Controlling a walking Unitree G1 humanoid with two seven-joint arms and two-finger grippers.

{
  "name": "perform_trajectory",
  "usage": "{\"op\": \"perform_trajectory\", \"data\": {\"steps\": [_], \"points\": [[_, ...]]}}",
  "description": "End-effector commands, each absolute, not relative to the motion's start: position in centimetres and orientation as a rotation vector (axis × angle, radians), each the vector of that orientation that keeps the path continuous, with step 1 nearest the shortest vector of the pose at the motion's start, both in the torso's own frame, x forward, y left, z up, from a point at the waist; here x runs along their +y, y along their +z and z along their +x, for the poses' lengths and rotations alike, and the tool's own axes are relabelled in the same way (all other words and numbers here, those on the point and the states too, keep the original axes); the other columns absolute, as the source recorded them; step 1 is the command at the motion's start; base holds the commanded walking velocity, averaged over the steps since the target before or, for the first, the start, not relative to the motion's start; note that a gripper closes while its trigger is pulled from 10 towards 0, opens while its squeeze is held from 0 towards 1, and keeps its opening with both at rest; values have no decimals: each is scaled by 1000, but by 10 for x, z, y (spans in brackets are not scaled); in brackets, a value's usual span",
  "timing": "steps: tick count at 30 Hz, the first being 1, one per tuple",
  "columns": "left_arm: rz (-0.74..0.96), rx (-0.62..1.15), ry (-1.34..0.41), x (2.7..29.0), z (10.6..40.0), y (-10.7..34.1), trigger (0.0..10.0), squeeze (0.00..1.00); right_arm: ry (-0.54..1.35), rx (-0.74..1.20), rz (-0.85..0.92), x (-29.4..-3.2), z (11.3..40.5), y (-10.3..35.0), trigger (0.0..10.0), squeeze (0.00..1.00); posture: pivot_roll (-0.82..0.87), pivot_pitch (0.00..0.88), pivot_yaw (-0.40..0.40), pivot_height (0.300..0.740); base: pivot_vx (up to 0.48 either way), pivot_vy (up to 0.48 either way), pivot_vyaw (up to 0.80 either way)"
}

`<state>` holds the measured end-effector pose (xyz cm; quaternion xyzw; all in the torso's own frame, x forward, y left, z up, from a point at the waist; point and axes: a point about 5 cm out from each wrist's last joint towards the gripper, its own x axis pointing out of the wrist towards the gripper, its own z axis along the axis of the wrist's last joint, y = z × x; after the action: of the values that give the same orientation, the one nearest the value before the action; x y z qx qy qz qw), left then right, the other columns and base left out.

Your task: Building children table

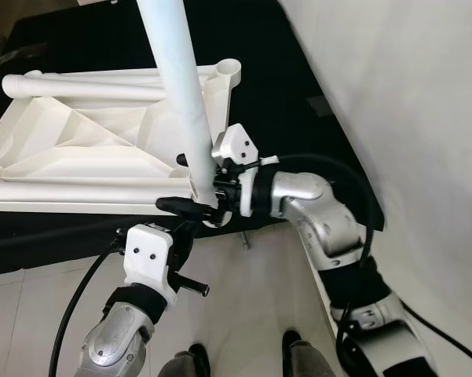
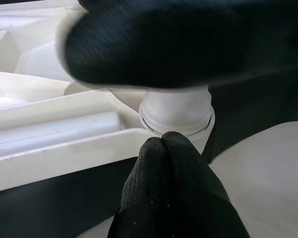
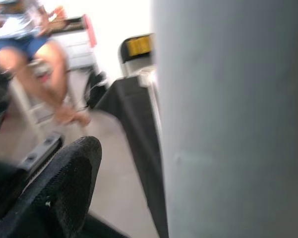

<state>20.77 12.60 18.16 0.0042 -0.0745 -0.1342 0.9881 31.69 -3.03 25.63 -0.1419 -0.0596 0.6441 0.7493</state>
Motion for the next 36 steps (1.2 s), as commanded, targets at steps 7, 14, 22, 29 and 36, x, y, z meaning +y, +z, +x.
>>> {"op": "perform_trajectory", "data": {"steps": [7, 14, 22, 29, 36], "points": [[9, -122, -262, 127, 204, 178, 10000, 0, 1554, -118, -393, -28, 325, 260, 10000, 0, 50, 333, 85, 740, 0, 0, 0], [9, -121, -263, 127, 204, 179, 10000, 0, 1598, -91, -416, -37, 329, 259, 0, 0, 48, 335, 88, 740, 0, 0, 0], [7, -120, -264, 127, 204, 178, 10000, 0, 1417, -30, -349, -56, 331, 240, 0, 0, 30, 334, 82, 740, 0, 0, 0], [9, -118, -265, 130, 205, 177, 10000, 0, 296, 127, -141, -86, 336, 199, 0, 0, 17, 334, 77, 740, 0, 0, 0], [15, -117, -267, 129, 206, 176, 10000, 0, 513, 83, -150, -34, 297, 186, 0, 0, 25, 310, 78, 740, 0, 0, 0]]}}
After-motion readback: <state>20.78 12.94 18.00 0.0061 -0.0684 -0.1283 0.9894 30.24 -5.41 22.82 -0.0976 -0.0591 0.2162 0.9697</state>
